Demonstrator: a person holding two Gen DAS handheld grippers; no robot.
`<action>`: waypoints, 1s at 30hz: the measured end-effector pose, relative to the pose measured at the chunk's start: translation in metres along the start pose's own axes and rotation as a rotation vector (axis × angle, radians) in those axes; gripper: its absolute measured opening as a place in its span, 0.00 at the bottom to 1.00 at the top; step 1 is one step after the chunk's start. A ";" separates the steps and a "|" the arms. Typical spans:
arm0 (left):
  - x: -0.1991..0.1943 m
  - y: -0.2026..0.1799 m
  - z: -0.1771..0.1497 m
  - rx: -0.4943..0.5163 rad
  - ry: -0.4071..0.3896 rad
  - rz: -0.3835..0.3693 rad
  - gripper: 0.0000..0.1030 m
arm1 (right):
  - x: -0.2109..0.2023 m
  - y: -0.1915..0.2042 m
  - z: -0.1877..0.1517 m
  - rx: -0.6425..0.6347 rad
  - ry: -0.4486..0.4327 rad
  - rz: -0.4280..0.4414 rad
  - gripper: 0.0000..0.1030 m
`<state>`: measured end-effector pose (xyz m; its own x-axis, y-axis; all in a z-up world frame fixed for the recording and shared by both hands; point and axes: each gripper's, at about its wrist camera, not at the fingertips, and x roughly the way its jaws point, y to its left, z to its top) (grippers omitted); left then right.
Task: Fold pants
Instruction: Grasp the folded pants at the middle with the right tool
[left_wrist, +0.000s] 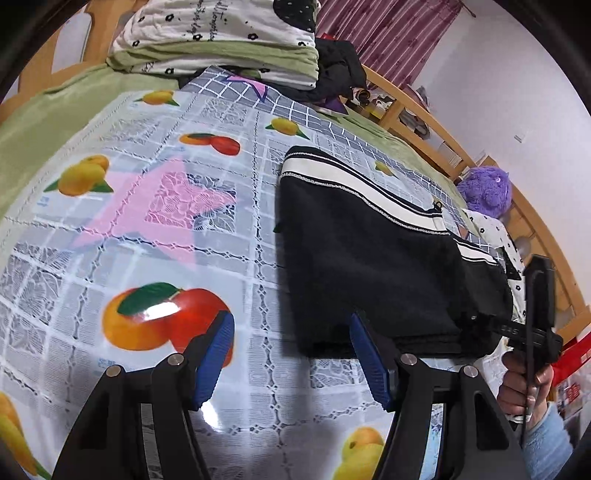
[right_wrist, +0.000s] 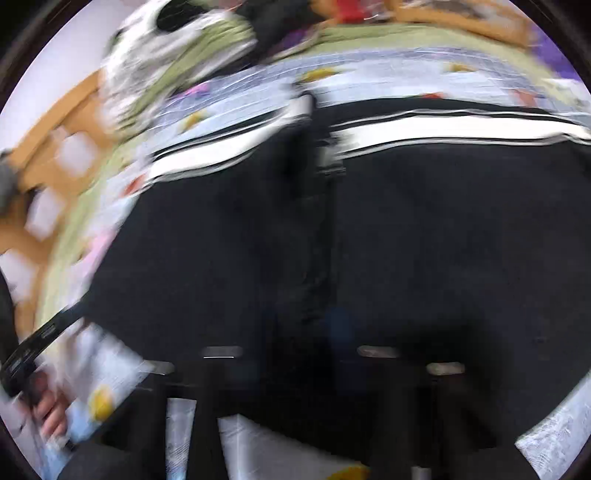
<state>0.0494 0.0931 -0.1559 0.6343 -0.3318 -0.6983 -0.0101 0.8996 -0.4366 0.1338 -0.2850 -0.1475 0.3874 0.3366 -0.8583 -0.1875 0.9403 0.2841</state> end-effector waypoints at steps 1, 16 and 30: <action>0.000 0.000 0.000 -0.006 0.002 0.002 0.61 | -0.008 0.001 0.000 -0.012 -0.027 0.012 0.20; 0.017 -0.009 0.017 0.032 0.019 -0.006 0.61 | -0.048 -0.005 0.009 -0.124 -0.098 0.034 0.58; 0.038 -0.011 0.024 0.104 0.048 -0.014 0.61 | 0.011 -0.015 0.086 -0.095 -0.132 0.019 0.12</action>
<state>0.0917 0.0773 -0.1641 0.5961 -0.3559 -0.7197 0.0803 0.9183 -0.3876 0.2188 -0.2914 -0.1247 0.4970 0.3635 -0.7880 -0.2776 0.9269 0.2525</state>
